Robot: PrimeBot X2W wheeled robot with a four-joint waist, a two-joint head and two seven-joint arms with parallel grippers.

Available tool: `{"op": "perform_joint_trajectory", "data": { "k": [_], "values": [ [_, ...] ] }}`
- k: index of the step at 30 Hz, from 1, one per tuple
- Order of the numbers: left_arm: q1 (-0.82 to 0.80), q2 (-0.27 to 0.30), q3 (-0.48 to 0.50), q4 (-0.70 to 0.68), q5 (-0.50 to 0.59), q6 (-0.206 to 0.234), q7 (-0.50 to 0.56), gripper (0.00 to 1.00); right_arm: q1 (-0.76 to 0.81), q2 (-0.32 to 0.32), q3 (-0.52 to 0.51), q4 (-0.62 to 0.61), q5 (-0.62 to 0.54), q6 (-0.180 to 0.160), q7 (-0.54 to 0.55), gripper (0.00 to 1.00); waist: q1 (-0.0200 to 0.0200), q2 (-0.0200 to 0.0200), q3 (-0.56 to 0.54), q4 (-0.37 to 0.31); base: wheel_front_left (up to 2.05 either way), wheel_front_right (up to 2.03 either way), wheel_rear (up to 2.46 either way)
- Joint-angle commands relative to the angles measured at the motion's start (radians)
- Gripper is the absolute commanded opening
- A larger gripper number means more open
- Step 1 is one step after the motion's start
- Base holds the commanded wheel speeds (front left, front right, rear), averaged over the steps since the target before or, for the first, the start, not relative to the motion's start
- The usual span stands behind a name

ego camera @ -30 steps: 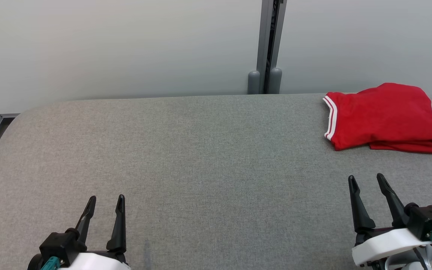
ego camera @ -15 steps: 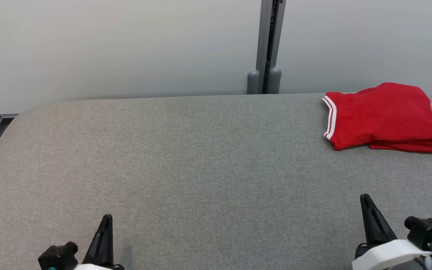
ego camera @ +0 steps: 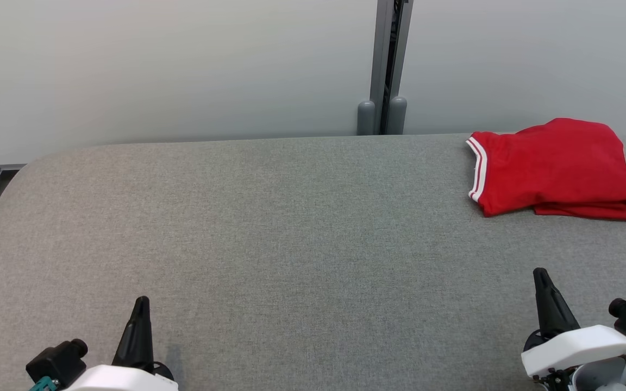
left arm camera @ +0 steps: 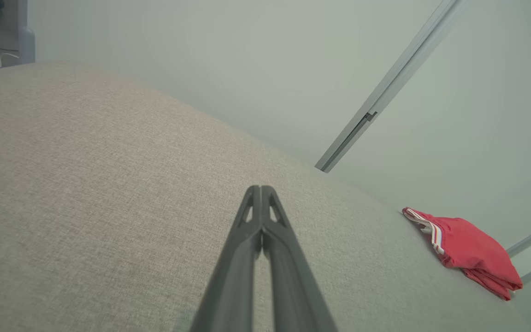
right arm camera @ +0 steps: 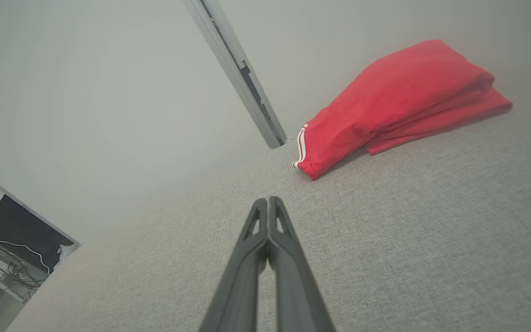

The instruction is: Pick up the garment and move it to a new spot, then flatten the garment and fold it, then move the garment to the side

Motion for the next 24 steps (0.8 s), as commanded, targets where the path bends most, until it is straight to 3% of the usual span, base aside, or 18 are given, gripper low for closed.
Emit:
{"op": "perform_joint_trajectory", "data": {
  "k": [1, 24],
  "values": [
    [-0.04, 0.005, 0.008, -0.013, -0.032, -0.004, 0.006, 0.0, -0.033, -0.003, -0.01, -0.013, 0.031, 0.0, 0.009, 0.0, 0.0, 0.0, 0.0, 0.0, 0.0, 0.0, 0.0],
    [-0.102, 0.007, 0.042, -0.004, -0.352, -0.015, 0.078, 0.0, -0.101, -0.001, -0.053, 0.021, 0.355, 0.0, 0.113, 0.0, 0.0, 0.0, 0.006, -0.004, 0.0, 0.0, 0.0]
  ]
}}
